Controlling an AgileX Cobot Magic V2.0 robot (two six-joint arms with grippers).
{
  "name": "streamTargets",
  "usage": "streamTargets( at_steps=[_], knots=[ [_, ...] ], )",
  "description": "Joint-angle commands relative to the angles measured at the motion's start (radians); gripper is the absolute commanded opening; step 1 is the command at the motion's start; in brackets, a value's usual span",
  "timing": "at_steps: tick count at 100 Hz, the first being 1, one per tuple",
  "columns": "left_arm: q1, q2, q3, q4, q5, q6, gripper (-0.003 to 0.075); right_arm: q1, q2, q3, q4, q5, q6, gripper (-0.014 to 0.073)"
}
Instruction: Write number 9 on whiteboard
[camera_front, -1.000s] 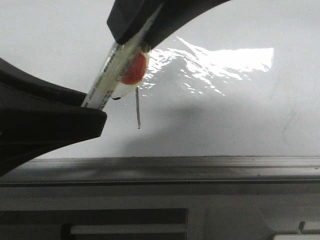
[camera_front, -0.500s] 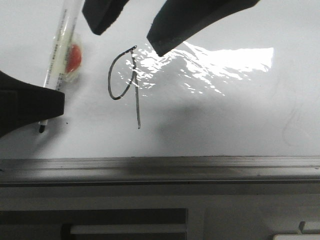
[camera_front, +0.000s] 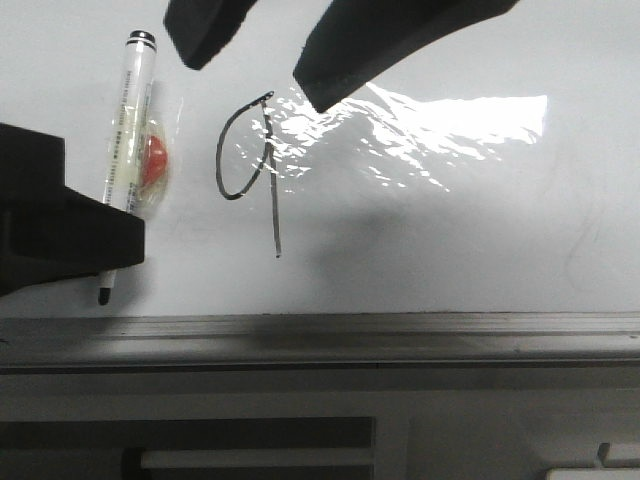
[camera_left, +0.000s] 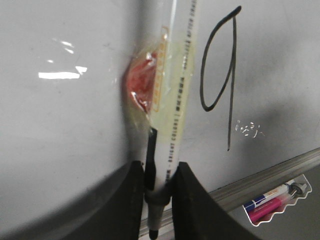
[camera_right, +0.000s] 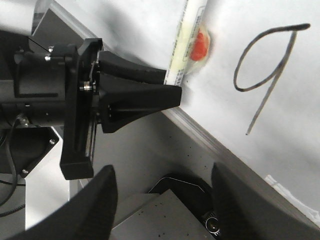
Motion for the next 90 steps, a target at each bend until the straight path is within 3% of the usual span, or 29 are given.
streamTargets(
  at_steps=[1,49,74,90],
  knots=[
    [-0.005,-0.009,-0.031,-0.026,-0.028,-0.011,-0.0020,0.002,-0.021,-0.036,0.008,-0.055,-0.002,0.0367],
    [-0.005,-0.009,-0.031,-0.112,-0.018,-0.011,-0.0009,0.002,-0.021,-0.036,0.008,-0.055,-0.002,0.0367],
    [-0.005,-0.009,-0.031,-0.112,-0.022,-0.011,0.0218,0.002,-0.021,-0.036,0.008,-0.055,-0.002,0.0367],
    [-0.005,-0.009,-0.031,-0.110,-0.028,-0.011,0.0286,0.002,-0.021,-0.036,0.008,-0.055,-0.002,0.0367]
  ],
)
